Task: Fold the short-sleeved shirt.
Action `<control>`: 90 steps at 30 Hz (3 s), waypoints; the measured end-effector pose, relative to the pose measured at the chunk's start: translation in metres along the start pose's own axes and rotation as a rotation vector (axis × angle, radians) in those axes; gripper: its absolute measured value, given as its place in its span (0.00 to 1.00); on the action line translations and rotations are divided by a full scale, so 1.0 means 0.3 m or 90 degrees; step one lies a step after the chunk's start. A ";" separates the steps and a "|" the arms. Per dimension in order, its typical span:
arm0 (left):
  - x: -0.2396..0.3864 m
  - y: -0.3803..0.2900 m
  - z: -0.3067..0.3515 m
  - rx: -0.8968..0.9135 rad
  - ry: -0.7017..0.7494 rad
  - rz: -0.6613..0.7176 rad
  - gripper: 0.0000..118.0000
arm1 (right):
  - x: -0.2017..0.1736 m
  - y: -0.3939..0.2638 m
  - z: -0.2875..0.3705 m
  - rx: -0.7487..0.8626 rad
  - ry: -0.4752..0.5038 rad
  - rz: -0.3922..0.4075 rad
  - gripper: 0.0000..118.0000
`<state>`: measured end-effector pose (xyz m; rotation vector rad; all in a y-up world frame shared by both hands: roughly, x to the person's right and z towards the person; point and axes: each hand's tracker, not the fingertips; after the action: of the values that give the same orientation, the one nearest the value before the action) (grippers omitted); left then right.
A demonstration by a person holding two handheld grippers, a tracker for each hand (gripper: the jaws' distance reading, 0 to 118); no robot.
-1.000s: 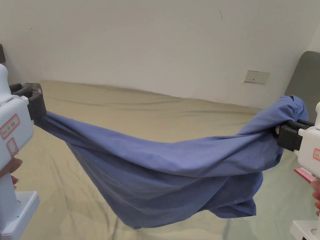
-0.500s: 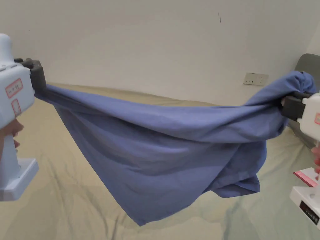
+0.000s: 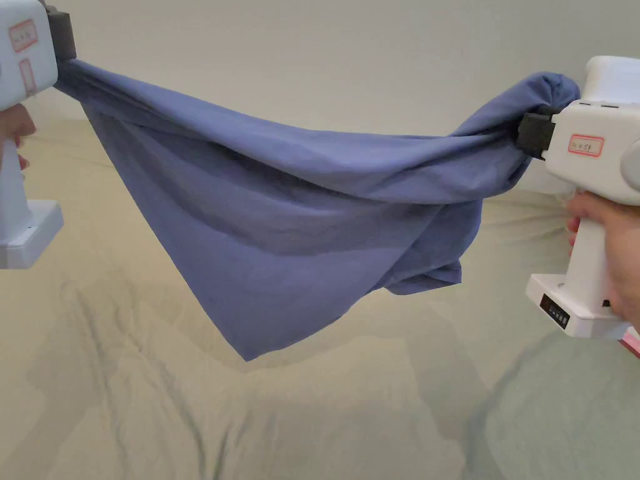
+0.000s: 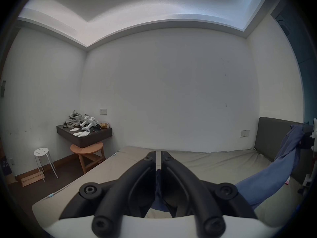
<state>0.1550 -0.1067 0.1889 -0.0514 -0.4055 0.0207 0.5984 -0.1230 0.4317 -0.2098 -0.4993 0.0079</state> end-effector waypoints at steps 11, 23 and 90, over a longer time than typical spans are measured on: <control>-0.078 -0.482 -0.100 -0.173 0.000 -0.021 0.03 | -0.091 -0.530 -0.146 -0.183 0.043 0.006 0.16; -0.203 -1.206 0.303 -0.526 0.018 -0.098 0.03 | -0.063 -1.272 0.134 -0.529 0.089 -0.005 0.16; 0.331 -0.375 0.840 0.058 -0.149 -0.079 0.00 | -0.431 -0.408 0.925 0.053 -0.082 0.128 0.01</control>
<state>0.1479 -0.2044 0.4655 0.0669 -0.6402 -0.0778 0.3475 -0.1954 0.6328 -0.1774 -0.6037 0.2399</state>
